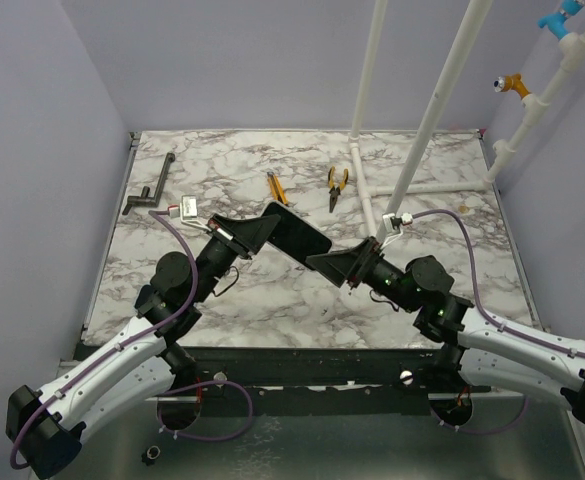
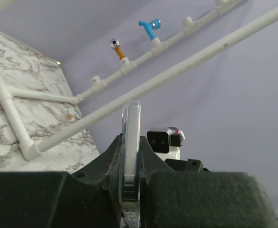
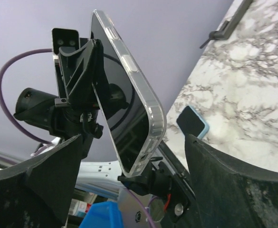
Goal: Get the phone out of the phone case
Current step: Adjust the phone.
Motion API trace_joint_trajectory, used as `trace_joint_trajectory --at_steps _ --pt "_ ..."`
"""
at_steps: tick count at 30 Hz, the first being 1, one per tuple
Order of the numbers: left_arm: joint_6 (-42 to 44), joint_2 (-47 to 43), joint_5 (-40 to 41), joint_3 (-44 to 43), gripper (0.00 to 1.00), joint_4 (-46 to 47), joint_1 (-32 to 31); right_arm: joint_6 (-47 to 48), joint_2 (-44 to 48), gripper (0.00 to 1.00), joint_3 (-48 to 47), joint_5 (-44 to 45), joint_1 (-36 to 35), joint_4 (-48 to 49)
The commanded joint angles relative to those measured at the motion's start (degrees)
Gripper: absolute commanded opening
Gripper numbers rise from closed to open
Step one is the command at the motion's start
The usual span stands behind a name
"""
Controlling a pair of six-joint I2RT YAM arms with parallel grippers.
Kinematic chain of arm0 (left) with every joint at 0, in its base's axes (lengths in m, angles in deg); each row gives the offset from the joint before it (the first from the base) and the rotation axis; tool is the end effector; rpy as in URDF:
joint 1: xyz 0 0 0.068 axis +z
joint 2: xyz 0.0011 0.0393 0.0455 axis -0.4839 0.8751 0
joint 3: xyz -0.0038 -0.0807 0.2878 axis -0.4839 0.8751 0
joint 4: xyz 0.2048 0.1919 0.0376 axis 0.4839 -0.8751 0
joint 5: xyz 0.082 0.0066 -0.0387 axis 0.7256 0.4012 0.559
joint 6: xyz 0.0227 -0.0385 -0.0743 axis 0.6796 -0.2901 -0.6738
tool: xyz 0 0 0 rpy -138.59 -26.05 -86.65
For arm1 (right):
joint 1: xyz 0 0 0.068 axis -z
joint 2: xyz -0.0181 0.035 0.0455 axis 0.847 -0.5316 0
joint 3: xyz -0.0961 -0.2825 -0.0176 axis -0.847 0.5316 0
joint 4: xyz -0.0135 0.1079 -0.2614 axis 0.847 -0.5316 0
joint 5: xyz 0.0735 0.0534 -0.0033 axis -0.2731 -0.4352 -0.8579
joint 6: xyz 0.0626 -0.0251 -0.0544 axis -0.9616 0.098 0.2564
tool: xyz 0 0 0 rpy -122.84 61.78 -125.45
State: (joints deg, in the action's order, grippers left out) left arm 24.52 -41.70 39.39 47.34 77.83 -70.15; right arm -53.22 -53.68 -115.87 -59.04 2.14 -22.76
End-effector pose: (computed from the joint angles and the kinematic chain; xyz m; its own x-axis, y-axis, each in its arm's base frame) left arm 0.1657 -0.1385 0.3528 -0.4329 -0.7821 -0.4481 0.4784 0.2220 -0.8496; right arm 0.1436 0.2087 0.3118 -0.6338 0.5485 -0.5454 -0.5215 0.2178 0.8250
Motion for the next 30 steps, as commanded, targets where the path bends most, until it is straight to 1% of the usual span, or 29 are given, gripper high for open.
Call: trace_joint_trajectory --at_steps 1,3,6,9,12,16,18,19,20,22,23,24,27,28,30 --pt "-5.1 -1.2 -2.8 0.6 0.0 9.0 0.3 -3.8 -1.8 0.82 0.4 -4.3 0.8 9.5" --pt "-6.8 -1.4 -3.0 2.0 0.0 11.4 0.3 -6.2 -1.9 0.74 1.8 -5.2 1.4 13.6" --pt "-8.3 -1.3 -3.6 2.9 0.0 12.8 0.3 -8.7 -1.9 0.63 2.9 -6.1 2.1 16.7" --pt "-8.6 -1.3 -3.7 3.2 0.0 13.1 0.3 -9.7 -1.8 0.52 2.9 -7.2 2.1 17.2" --pt "-8.6 -1.0 -3.7 3.1 0.0 13.2 0.3 -10.8 -1.9 0.46 3.0 -8.2 2.1 16.9" --pt "-8.6 0.0 -6.5 2.7 0.0 13.2 0.3 -11.9 -1.9 0.36 3.2 -9.0 2.1 16.1" --pt "-8.9 0.7 -7.7 2.5 0.0 13.3 0.3 -12.2 -2.0 0.17 2.8 -9.3 2.1 14.8" --pt "-8.9 0.9 -8.2 2.5 0.0 13.4 0.3 -12.3 -2.0 0.11 2.9 -9.5 2.1 15.0" --pt "-8.9 1.0 -8.8 2.5 0.0 13.4 0.3 -12.7 -1.9 0.06 3.2 -9.5 2.1 15.7" --pt "-8.9 0.9 -9.5 2.7 0.0 13.5 0.3 -13.1 -1.3 0.01 3.8 -9.1 2.1 15.9" --pt "-8.8 0.7 -9.8 2.9 0.02 13.5 0.3 -13.1 -0.8 0.0 4.1 -9.0 2.1 15.7" --pt "-8.7 0.3 -10.1 3.1 0.09 13.5 0.3 -13.1 -0.2 0.0 4.4 -8.5 2.2 15.5" --pt "-8.9 -0.3 -11.6 3.6 0.37 13.4 0.3 -12.7 2.8 0.0 5.5 -7.2 2.2 13.2" --pt "-8.9 -0.3 -12.4 3.6 0.43 13.4 0.4 -12.4 4.1 0.0 5.9 -6.7 2.2 12.3" --pt "-9.0 0.1 -14.5 3.5 0.47 13.4 0.5 -11.6 6.3 0.0 6.5 -6.4 2.3 10.6"
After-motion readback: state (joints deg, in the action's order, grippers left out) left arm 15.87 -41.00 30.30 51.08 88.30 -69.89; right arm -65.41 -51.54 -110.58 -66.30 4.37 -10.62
